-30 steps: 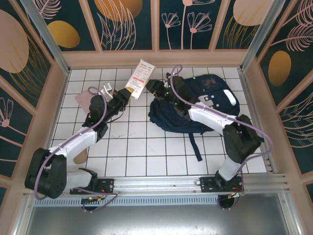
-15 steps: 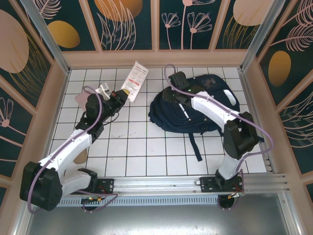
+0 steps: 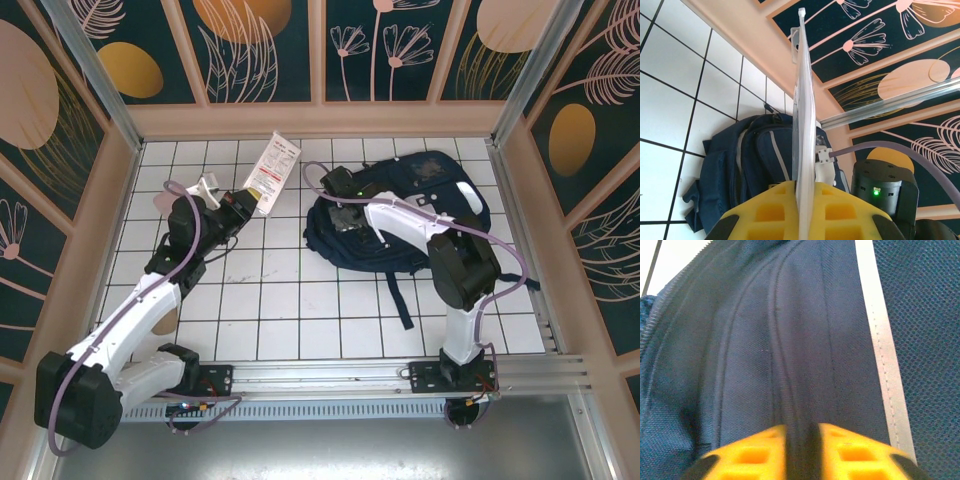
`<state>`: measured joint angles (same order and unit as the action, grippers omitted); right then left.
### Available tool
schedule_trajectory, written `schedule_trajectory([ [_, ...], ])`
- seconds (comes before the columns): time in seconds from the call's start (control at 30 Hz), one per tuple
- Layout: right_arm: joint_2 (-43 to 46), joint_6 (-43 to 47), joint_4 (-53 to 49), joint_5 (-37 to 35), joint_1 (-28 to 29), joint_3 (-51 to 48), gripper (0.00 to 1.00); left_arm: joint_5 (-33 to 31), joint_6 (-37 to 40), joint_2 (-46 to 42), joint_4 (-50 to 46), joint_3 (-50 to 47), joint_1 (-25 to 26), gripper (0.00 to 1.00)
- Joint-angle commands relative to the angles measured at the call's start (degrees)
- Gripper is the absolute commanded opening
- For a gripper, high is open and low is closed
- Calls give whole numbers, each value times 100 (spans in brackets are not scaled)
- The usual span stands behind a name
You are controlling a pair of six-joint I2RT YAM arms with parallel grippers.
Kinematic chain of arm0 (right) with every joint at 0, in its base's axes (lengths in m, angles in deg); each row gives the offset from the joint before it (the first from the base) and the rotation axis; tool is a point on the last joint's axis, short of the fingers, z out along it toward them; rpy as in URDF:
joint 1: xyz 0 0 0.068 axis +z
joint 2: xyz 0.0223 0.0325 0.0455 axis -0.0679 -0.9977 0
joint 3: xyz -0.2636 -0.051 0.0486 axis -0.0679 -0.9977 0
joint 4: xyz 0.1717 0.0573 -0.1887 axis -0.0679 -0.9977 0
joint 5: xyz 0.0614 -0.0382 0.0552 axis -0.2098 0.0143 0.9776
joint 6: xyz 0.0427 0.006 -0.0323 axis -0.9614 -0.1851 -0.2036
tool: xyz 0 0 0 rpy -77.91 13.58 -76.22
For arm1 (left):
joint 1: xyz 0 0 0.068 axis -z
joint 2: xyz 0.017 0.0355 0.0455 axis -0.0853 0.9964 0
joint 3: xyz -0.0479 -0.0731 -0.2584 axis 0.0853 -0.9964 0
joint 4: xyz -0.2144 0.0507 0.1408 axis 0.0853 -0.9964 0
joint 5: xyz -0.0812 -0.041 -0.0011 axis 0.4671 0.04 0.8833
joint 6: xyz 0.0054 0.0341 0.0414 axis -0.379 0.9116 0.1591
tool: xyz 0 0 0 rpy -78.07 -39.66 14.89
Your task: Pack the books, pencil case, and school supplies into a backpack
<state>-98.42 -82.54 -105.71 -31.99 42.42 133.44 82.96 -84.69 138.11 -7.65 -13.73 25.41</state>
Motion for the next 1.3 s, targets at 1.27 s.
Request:
schedule_trajectory([
  [1.27, 2382, -578, 393, 2890, -1553, 1254, 0, 2464, -476, 4105, 2914, 1432, 1108, 0],
])
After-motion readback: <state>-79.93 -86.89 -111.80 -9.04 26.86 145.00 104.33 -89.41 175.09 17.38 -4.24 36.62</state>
